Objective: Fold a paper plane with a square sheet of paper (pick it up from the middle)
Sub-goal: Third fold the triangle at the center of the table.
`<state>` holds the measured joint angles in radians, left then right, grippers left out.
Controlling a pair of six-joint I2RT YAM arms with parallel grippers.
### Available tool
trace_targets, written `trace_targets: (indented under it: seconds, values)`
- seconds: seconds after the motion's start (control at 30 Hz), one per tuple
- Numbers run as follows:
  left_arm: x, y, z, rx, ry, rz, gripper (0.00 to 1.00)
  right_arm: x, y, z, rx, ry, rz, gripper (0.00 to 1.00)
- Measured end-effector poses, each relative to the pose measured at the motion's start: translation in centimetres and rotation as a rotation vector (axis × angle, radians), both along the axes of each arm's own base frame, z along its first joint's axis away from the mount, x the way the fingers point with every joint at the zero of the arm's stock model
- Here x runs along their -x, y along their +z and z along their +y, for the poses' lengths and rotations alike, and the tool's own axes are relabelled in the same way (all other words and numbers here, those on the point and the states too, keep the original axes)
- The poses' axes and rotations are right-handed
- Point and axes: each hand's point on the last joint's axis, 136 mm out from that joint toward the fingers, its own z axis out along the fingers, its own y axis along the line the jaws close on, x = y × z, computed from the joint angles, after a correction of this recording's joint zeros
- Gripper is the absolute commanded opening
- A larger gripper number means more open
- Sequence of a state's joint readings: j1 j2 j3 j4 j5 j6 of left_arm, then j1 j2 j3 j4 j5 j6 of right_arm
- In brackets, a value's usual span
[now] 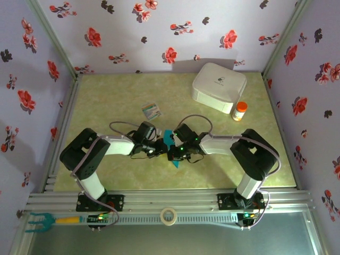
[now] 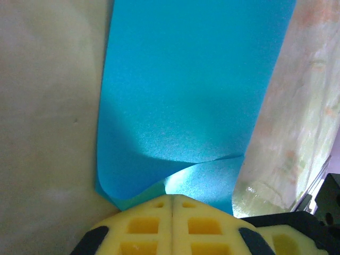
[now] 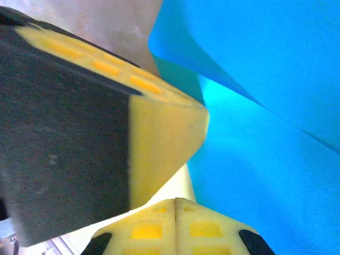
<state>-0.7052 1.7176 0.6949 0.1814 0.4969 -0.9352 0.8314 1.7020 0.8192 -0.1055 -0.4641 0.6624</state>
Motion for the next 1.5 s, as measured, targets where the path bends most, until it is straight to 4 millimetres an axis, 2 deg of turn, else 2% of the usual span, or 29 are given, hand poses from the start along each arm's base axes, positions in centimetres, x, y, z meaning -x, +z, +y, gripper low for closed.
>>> trace_targets:
  seconds: [0.3, 0.93, 1.1, 1.3, 1.5]
  values:
    - [0.0, 0.0, 0.0, 0.0, 0.0, 0.0, 0.0, 0.4, -0.7, -0.6, 0.018, -0.004, 0.007, 0.06]
    - [-0.1, -0.1, -0.3, 0.001, -0.005, 0.006, 0.0, 2.1, -0.5, -2.9, 0.01, -0.034, -0.003, 0.08]
    - [-0.2, 0.0, -0.3, 0.0, -0.004, 0.004, 0.0, 2.1, 0.7, -3.1, 0.007, -0.04, -0.02, 0.1]
    - [-0.2, -0.1, -0.3, 0.0, -0.005, 0.004, 0.0, 1.5, 2.7, -1.1, -0.052, -0.012, -0.04, 0.1]
    - [-0.2, -0.1, -0.3, -0.001, -0.004, 0.005, 0.0, 1.8, 0.3, -1.2, 0.001, -0.008, 0.003, 0.1]
